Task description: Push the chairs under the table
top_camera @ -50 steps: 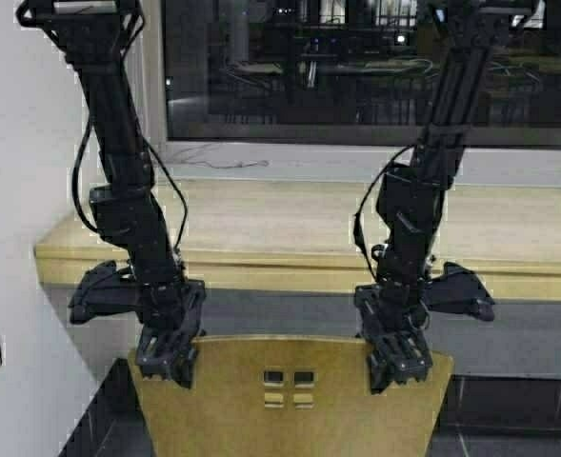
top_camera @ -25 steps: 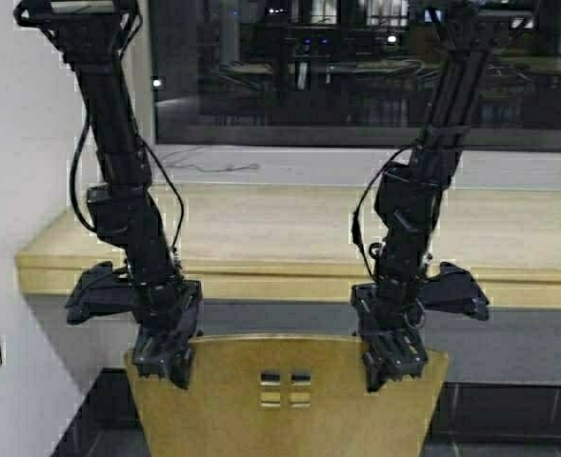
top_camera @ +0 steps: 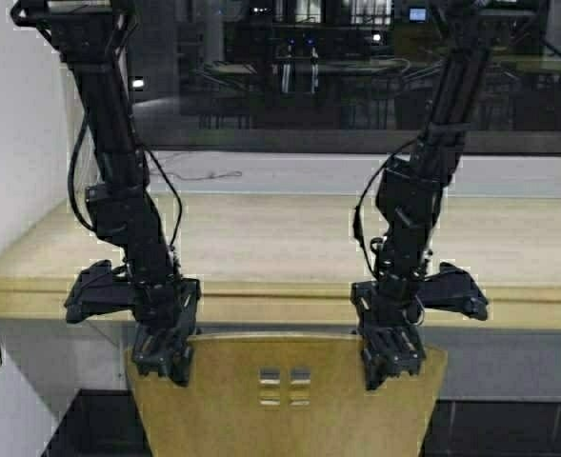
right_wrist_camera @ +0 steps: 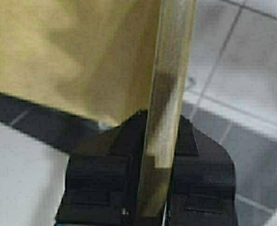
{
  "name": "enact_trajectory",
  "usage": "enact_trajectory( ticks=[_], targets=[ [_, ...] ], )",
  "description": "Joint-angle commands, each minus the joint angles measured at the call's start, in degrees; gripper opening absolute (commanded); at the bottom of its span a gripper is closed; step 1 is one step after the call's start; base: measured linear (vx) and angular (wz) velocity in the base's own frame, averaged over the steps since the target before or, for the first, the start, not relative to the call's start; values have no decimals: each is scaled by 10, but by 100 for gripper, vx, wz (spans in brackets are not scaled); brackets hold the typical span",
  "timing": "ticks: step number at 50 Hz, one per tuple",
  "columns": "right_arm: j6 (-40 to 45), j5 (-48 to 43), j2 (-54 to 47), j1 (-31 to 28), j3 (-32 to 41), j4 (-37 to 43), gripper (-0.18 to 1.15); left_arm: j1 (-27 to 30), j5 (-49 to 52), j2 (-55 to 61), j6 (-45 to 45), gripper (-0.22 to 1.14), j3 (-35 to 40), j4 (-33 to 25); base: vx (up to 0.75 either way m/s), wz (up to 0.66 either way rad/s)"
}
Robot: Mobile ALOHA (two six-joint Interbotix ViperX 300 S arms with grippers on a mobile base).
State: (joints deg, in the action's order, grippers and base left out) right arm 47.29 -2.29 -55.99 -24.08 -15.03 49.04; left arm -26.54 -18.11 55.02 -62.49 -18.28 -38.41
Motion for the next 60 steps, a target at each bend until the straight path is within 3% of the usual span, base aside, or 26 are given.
enact_trajectory(
  ticks=[1,12,60],
  targets=[
    [-37,3,10,-8,9,-50,28,2,-12,-28,6,28,9,6,27,3],
    [-36,8,15,-8,8,-89,28,3,-11,-34,7,28,0,6,24,-2],
    [-36,10,18,-9,-2,-92,28,4,-11,-46,7,29,-8,3,17,-1]
  ],
)
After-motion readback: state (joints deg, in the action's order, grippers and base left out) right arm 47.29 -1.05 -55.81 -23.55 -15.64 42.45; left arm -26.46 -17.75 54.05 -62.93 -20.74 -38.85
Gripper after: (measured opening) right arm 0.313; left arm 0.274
